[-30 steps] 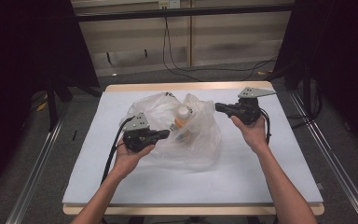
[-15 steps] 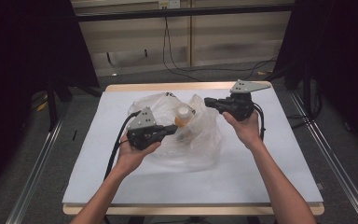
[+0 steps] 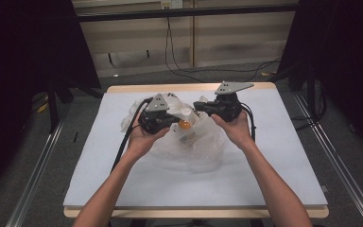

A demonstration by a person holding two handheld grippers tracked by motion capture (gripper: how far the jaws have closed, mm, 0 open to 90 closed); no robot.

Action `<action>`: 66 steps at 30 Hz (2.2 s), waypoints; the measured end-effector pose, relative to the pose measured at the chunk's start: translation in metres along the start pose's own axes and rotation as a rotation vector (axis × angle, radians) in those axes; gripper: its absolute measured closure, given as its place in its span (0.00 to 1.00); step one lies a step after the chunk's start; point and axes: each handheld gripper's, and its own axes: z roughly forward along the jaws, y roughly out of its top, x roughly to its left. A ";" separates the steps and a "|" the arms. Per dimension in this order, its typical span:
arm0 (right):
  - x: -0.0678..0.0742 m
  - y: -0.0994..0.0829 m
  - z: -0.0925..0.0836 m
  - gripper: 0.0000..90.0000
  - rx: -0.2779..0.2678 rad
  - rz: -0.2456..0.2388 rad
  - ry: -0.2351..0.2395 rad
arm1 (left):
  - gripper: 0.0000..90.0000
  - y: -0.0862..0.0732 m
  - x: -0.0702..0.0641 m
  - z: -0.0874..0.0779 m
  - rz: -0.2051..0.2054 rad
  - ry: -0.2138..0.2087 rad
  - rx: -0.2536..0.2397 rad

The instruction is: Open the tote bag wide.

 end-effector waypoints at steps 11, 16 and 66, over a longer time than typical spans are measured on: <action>-0.005 -0.027 -0.004 1.00 0.063 0.015 -0.010 | 1.00 0.014 0.037 0.013 -0.044 0.028 0.021; -0.010 -0.041 -0.004 1.00 0.109 0.015 -0.023 | 1.00 0.003 0.054 0.026 -0.064 0.058 0.103; -0.038 -0.121 -0.020 1.00 0.628 -0.059 0.025 | 1.00 -0.118 0.080 0.015 -0.042 -0.004 0.622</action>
